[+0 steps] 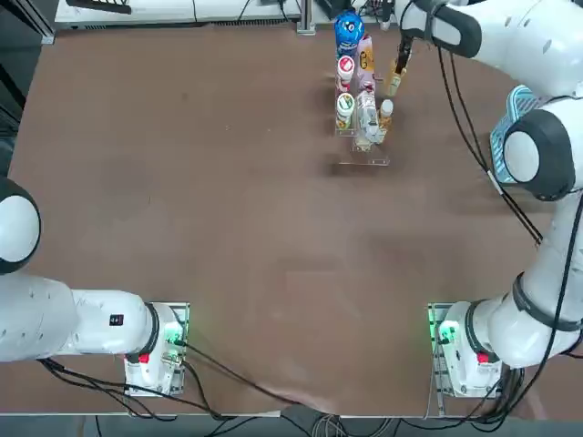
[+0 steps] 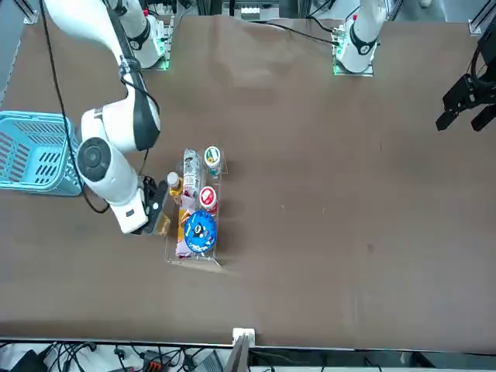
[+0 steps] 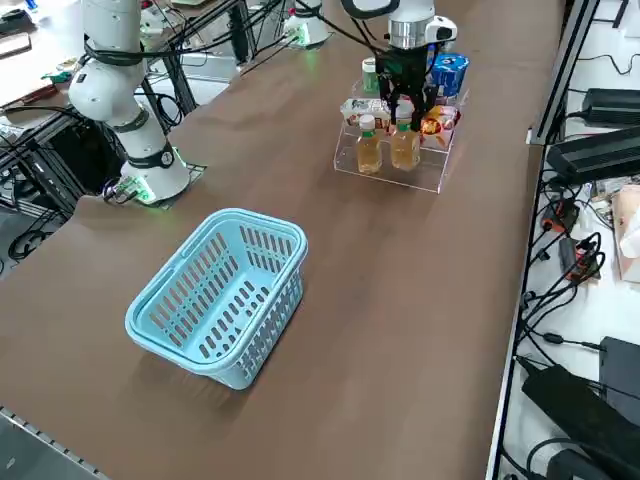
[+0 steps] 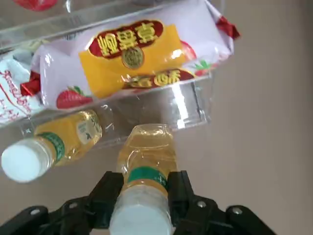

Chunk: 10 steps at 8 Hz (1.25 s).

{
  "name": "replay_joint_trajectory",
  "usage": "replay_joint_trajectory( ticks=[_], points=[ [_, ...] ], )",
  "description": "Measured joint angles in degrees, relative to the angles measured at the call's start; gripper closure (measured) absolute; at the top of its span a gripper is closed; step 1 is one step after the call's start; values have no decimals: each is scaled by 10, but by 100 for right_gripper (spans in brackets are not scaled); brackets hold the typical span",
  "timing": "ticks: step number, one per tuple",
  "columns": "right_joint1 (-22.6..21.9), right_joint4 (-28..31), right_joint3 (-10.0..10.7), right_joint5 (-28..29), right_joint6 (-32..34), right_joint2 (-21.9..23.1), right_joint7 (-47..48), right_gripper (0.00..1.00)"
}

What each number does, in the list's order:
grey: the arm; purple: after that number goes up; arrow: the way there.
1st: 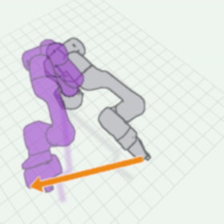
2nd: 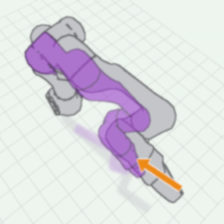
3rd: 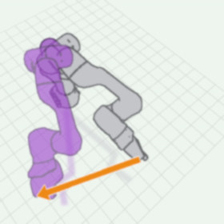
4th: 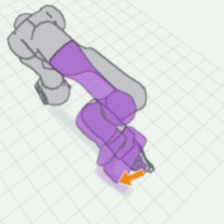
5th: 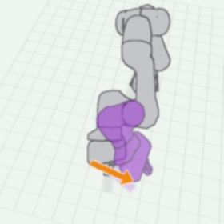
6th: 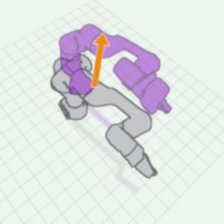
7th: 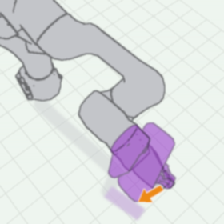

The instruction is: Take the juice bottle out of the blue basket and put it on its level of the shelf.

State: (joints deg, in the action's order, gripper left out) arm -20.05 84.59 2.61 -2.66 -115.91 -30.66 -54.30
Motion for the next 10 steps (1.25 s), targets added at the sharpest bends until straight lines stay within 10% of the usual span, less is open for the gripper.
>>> replay_joint_trajectory(
  ticks=[10],
  points=[
    [-3,-20,-19,0,-19,-40,-70,46]
  ],
)
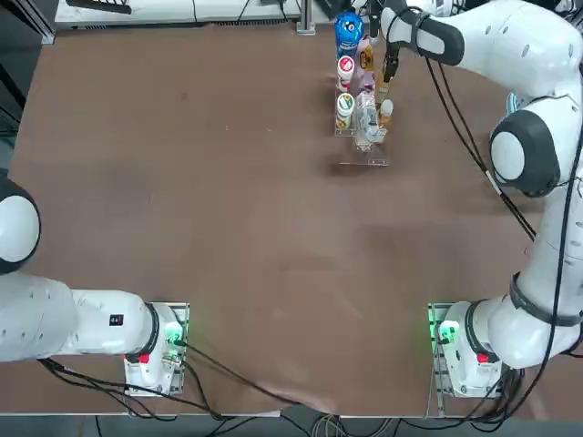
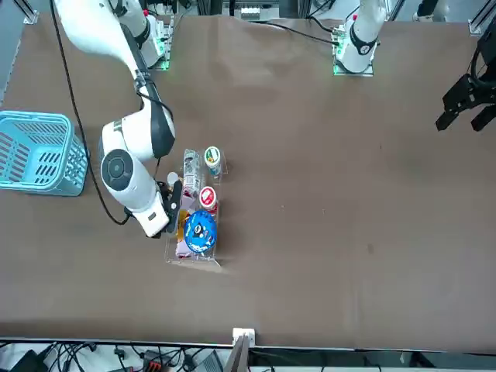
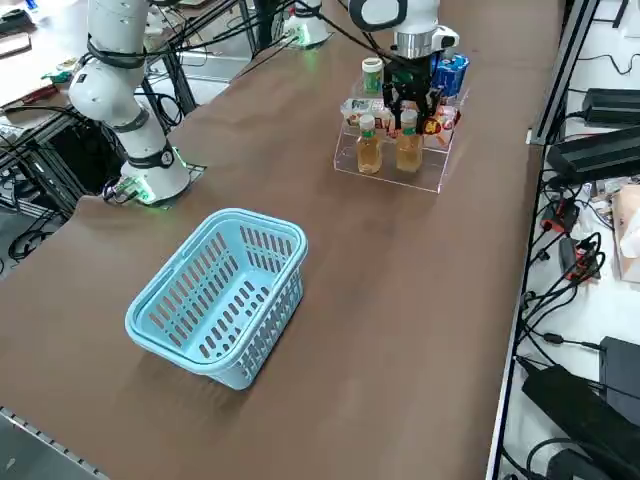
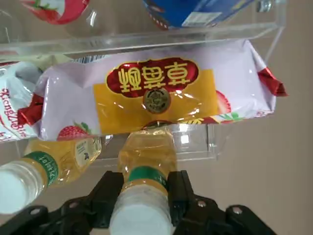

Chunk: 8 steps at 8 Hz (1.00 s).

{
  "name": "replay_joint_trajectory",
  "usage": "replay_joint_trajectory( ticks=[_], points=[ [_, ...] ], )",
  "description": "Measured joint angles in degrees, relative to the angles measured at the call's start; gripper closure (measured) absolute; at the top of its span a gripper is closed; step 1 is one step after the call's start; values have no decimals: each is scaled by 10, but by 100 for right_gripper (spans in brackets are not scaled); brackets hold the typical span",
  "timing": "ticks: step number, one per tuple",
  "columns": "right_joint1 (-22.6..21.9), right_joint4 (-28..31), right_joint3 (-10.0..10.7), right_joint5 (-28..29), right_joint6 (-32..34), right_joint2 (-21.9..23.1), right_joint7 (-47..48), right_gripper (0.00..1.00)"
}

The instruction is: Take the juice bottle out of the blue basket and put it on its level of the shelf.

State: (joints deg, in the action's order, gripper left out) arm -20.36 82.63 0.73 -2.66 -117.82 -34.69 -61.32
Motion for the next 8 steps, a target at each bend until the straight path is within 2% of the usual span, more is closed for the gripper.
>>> replay_joint_trajectory(
  ticks=[7,8],
  points=[
    [0,-1,0,-1,-14,-24,-5,45],
    [0,-3,0,-1,-15,-24,-5,31]
  ],
)
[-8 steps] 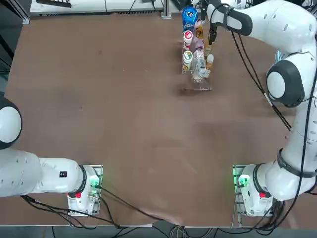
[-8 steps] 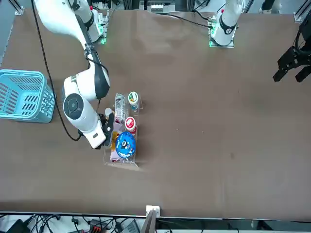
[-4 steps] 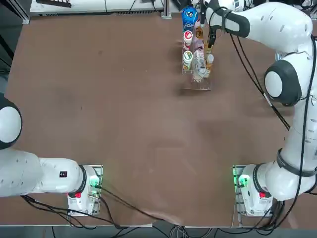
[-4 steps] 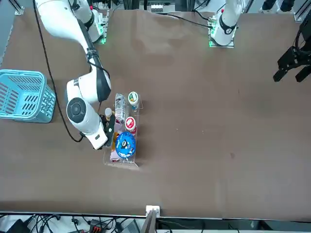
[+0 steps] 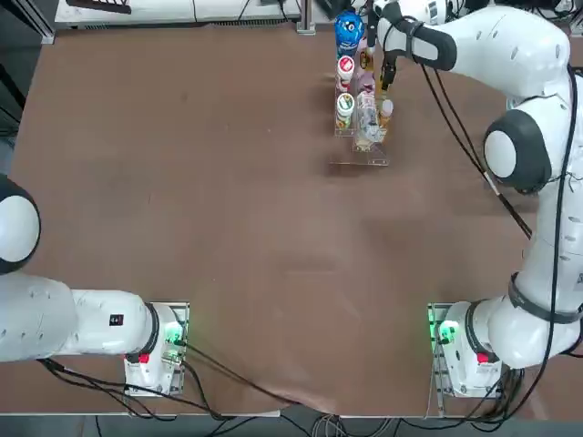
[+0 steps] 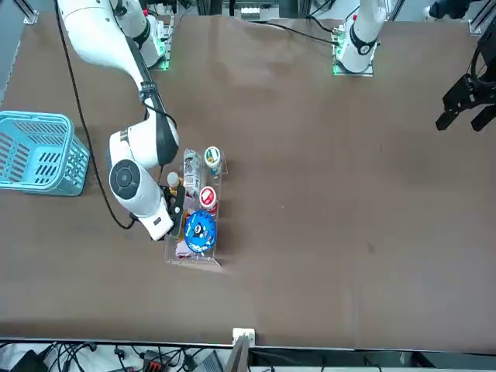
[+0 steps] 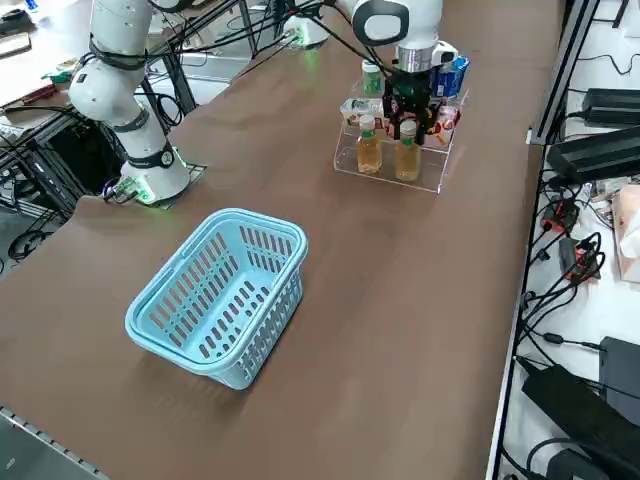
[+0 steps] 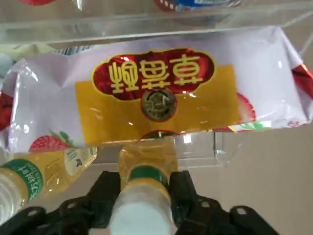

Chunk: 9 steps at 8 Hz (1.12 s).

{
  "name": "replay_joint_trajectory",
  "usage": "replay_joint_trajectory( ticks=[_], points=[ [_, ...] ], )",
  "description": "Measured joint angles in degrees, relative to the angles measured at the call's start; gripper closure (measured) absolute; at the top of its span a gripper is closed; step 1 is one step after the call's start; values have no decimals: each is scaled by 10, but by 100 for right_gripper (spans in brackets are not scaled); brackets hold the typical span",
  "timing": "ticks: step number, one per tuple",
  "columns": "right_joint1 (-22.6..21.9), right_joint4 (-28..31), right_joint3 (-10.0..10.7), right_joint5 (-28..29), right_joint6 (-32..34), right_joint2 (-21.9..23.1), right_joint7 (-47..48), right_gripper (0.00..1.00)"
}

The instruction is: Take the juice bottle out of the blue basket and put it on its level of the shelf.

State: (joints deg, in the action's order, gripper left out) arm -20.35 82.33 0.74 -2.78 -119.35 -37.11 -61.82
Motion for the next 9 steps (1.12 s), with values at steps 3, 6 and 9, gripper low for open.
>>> replay_joint_trajectory(
  ticks=[3,6,9],
  points=[
    [7,-42,4,0,29,4,0,0],
    [25,-136,8,6,171,14,1,0],
    [70,-183,11,41,239,52,55,0]
  ],
)
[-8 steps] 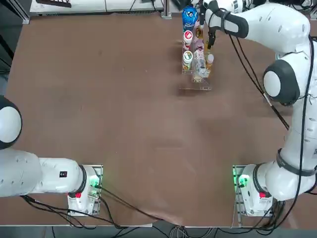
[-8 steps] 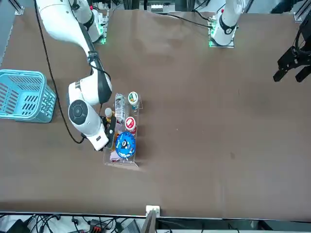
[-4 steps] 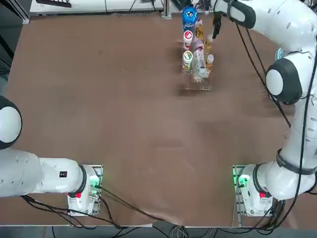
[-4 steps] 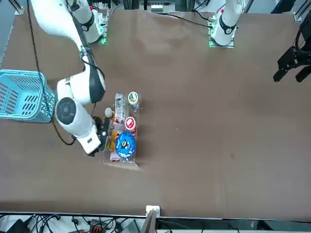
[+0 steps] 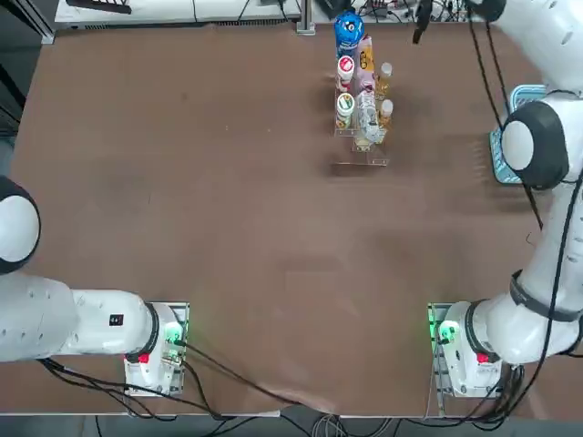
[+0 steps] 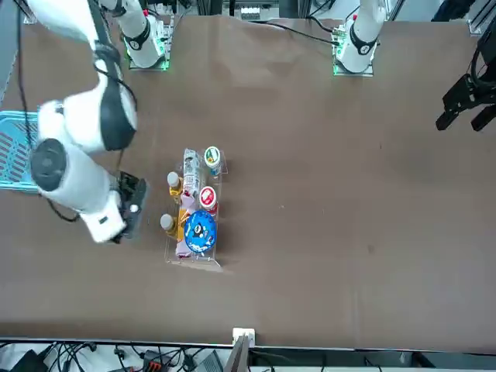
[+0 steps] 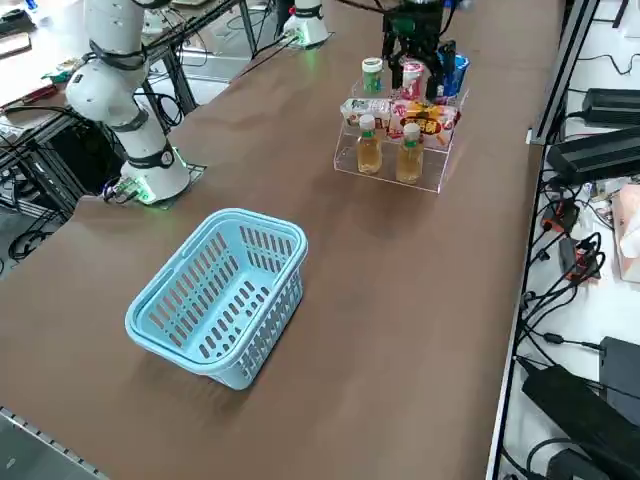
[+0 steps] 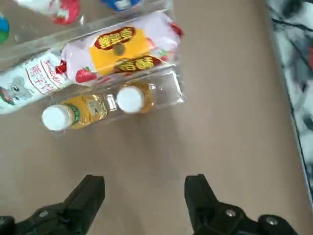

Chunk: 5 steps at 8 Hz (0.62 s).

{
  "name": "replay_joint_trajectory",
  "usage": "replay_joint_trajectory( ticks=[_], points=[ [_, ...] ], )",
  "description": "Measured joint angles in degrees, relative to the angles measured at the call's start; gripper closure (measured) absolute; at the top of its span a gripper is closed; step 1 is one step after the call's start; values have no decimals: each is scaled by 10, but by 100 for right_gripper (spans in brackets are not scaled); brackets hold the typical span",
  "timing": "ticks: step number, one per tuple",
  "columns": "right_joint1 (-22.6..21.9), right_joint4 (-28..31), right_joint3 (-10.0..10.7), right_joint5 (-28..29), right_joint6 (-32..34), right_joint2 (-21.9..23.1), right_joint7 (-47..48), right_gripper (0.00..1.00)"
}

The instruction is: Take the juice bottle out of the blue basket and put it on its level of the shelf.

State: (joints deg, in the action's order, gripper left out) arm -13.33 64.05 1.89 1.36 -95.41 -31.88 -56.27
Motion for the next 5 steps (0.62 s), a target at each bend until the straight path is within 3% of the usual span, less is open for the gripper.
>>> replay_joint_trajectory(
  ticks=[3,5],
  points=[
    [48,-4,0,16,64,55,137,0],
    [57,13,0,17,84,91,260,0]
  ],
)
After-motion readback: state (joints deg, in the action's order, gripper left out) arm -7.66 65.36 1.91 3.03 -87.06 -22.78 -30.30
